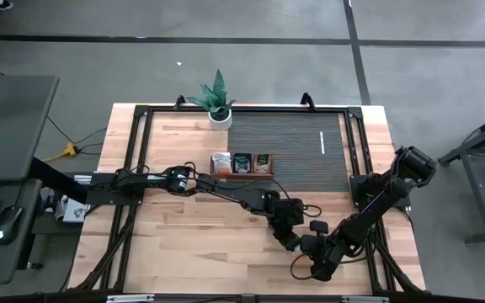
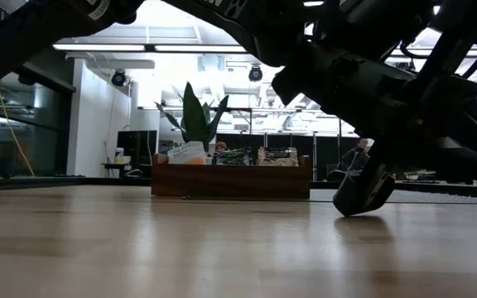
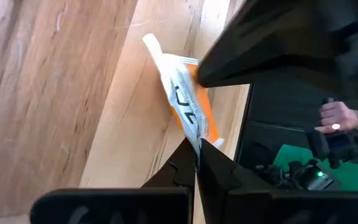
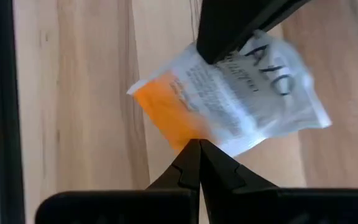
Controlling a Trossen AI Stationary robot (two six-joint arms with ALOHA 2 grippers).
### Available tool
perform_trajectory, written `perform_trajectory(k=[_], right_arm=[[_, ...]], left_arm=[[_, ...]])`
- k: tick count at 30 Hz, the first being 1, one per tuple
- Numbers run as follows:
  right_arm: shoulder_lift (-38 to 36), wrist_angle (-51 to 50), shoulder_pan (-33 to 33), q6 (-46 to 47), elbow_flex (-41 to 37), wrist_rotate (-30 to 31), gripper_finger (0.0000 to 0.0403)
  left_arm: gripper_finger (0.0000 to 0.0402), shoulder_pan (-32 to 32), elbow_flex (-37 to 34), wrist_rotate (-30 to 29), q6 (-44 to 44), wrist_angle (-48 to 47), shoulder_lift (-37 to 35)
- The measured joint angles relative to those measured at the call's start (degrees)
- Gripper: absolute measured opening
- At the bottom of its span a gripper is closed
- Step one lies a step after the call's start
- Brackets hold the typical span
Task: Pick & Place Tea
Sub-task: Put the orange tea bag into the left section of the wooden organizer
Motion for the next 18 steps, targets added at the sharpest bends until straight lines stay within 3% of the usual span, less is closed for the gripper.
perform_trajectory(k=[6,11,18], right_arm=[[-7.3,-6.9,-0.3,3.7,0.0,2.9,0.0],[-15.0,-16.7,-0.3,14.1,0.0,5.4,0.0],[-22.8,-23.8,0.9,22.9,0.0,8.7,0.0]], left_arm=[[0.0,0.0,0.0,0.1,0.7,-0.1,0.0],[0.0,0.4,0.0,0.4,3.6,-0.3,-0.1],[0.0,2.4,-0.4,-0.2,14.3,-7.2,-2.9]])
